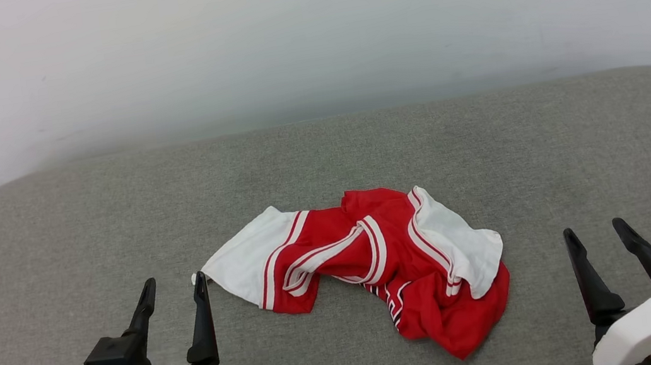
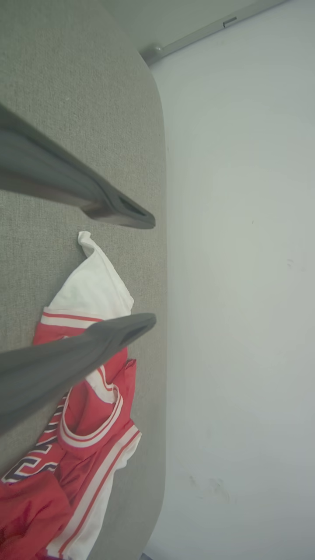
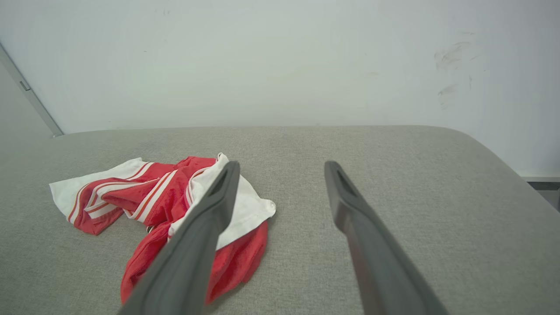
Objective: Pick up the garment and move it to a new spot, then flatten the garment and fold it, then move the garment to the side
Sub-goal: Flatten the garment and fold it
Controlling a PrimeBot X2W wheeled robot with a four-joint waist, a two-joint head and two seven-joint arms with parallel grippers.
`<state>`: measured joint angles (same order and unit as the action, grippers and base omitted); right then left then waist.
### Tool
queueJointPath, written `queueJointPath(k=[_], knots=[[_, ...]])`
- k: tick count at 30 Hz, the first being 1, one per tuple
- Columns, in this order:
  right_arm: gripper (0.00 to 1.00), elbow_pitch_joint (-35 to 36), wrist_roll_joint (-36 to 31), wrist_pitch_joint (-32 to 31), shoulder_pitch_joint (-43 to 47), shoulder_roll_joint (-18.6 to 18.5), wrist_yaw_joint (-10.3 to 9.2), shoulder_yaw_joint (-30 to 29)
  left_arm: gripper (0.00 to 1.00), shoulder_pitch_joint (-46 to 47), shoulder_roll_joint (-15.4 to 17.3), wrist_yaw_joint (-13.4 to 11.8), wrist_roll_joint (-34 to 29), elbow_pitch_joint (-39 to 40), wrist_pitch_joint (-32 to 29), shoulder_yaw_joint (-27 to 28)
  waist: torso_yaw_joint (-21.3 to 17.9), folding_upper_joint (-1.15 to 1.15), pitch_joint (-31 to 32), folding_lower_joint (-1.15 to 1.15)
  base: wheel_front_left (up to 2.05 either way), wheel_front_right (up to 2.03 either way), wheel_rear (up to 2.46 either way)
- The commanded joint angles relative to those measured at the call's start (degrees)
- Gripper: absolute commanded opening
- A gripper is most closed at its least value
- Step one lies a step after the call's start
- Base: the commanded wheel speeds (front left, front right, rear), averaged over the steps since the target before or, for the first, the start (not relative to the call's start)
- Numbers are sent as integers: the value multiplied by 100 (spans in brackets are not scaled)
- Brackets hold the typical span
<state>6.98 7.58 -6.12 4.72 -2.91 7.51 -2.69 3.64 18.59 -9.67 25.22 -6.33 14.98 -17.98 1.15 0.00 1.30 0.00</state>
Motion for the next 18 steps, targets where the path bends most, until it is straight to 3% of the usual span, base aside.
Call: queueJointPath(k=[1, 10, 14, 18], knots=[[100, 35, 13, -16, 46, 2, -3, 11, 100, -75, 5, -11, -13, 36, 28, 2, -14, 0, -5, 0, 0, 0, 0], [100, 21, -222, -231, -176, 3, -3, 9, 100, 23, 19, -6, -2, 92, 15, -22, -17, 0, -131, 0, 0, 0, 0], [100, -120, -101, -932, -404, -72, -3, 164, 100, 192, -4, 8, -26, 145, 15, -18, 104, 0, -353, 0, 0, 0, 0], [100, -179, 137, -1934, -770, -494, -3, 662, 100, 377, -58, 63, -33, 178, 20, 28, 268, 0, -638, 0, 0, 0, 0]])
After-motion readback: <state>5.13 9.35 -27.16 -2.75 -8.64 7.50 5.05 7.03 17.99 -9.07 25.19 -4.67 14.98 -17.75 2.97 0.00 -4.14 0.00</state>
